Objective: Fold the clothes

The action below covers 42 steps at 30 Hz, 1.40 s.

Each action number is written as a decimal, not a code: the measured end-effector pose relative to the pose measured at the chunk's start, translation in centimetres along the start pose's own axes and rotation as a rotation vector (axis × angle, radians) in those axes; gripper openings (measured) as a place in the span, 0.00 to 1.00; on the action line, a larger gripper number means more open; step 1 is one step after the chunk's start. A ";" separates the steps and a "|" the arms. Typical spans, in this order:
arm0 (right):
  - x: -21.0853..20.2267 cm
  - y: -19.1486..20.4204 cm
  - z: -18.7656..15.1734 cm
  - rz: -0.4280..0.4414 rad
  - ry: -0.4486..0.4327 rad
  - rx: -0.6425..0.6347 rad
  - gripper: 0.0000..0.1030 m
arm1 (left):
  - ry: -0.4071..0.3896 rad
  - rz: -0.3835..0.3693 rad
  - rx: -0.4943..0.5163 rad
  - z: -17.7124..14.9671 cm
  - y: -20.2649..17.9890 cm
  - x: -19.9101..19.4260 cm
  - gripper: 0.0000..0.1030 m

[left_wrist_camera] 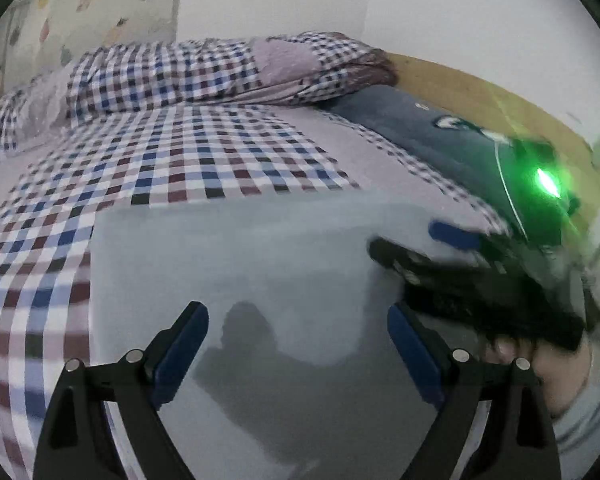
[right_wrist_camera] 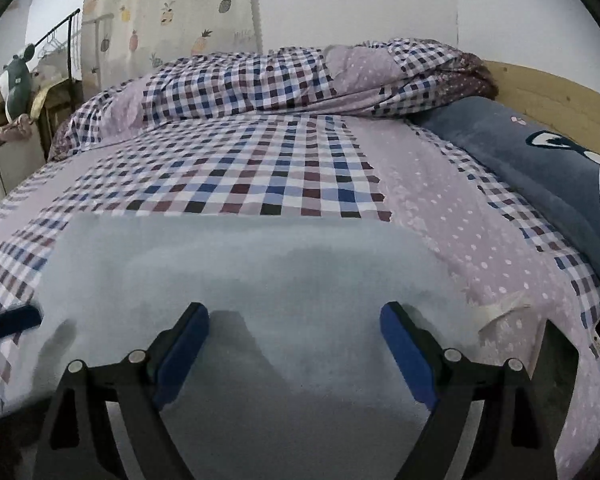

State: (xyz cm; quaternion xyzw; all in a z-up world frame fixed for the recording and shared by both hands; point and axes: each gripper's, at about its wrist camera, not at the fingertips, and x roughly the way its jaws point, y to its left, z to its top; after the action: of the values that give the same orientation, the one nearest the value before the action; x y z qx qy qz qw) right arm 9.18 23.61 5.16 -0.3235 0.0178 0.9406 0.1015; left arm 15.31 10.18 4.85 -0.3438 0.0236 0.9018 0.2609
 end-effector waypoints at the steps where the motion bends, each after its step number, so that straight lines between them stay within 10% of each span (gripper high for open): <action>1: 0.1 0.1 -0.2 -0.005 -0.004 -0.003 0.89 | 0.006 0.013 0.014 -1.1 -0.5 0.0 0.91; 8: 1.8 0.7 -0.8 -0.043 -0.020 -0.052 0.95 | -0.121 0.114 0.150 -5.6 -3.0 0.4 0.91; 16: 0.6 0.0 -0.7 -0.028 -0.023 -0.029 0.95 | -0.007 0.025 0.074 -4.8 -0.8 -2.0 0.91; 28: -8.5 1.7 -3.0 0.024 -0.102 0.013 0.95 | 0.103 -0.233 -0.638 -9.3 13.3 -8.7 0.91; 42: -16.6 14.0 -11.6 0.103 -0.134 -0.454 0.95 | 0.372 -0.711 -0.878 -11.7 12.1 -3.0 0.93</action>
State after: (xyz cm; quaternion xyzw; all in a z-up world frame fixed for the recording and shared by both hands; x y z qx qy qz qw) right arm 26.17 5.77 5.70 -0.2736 -0.1841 0.9438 -0.0211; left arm 18.45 -4.25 -3.83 -0.5587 -0.4229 0.6090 0.3716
